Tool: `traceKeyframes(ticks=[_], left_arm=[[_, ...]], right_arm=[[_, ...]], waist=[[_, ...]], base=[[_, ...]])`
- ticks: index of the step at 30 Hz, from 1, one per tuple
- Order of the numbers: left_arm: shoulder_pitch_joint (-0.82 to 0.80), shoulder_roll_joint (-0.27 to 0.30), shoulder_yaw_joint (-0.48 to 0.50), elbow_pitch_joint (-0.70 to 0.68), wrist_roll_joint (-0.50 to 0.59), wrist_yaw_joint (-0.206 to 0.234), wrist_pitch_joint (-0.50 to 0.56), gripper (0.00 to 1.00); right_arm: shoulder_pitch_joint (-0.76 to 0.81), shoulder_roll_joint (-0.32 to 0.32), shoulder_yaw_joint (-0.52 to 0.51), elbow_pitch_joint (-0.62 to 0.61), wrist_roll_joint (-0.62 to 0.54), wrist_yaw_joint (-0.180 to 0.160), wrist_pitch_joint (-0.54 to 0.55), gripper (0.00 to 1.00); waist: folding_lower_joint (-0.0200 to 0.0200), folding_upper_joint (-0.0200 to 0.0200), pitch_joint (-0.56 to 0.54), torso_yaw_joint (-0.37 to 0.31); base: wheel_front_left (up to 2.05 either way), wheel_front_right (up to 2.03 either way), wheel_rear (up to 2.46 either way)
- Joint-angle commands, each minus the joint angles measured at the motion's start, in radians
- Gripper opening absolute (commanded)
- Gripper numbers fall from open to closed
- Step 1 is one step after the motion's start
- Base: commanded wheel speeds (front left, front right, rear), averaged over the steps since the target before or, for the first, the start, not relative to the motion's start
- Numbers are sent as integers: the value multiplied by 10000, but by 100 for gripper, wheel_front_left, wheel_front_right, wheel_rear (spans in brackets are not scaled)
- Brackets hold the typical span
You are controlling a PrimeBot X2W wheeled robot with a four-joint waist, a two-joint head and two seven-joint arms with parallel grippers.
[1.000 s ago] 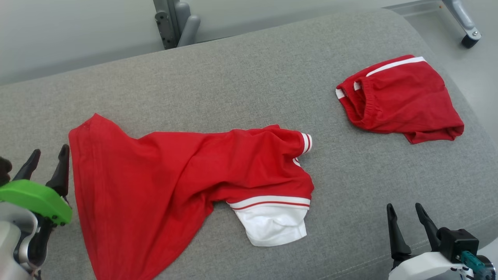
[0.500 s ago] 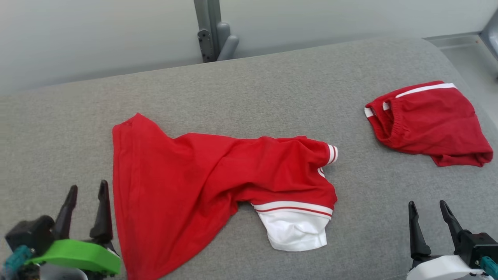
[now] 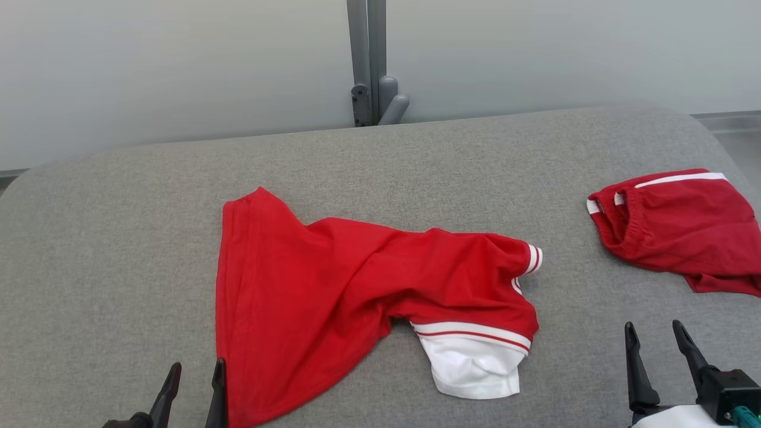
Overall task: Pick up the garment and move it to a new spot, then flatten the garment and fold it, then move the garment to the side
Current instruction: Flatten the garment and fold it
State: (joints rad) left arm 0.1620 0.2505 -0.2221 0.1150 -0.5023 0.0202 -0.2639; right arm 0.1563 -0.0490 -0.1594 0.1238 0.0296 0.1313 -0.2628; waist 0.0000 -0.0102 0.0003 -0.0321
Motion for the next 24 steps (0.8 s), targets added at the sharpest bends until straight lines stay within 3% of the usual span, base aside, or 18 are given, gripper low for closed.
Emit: traceKeyframes(ticks=[1,4,8,24], left_arm=[[231,-266,282,151,298,-271,0,100],[413,-676,893,389,839,-758,0,100],[499,-1029,1493,440,1367,-1057,-1,100],[545,-1655,2393,696,2138,-1493,-1,100]], right_arm=[[105,-31,51,81,29,-12,-27,100],[215,-30,215,272,120,-12,-27,100],[271,-30,326,399,163,-12,-27,100],[88,-30,587,429,261,-12,-27,100]], waist=[[0,102,-127,88],[0,102,-192,100],[0,102,-261,90],[0,102,-248,191]], base=[[0,0,0],[0,0,0],[0,0,0],[0,0,0]])
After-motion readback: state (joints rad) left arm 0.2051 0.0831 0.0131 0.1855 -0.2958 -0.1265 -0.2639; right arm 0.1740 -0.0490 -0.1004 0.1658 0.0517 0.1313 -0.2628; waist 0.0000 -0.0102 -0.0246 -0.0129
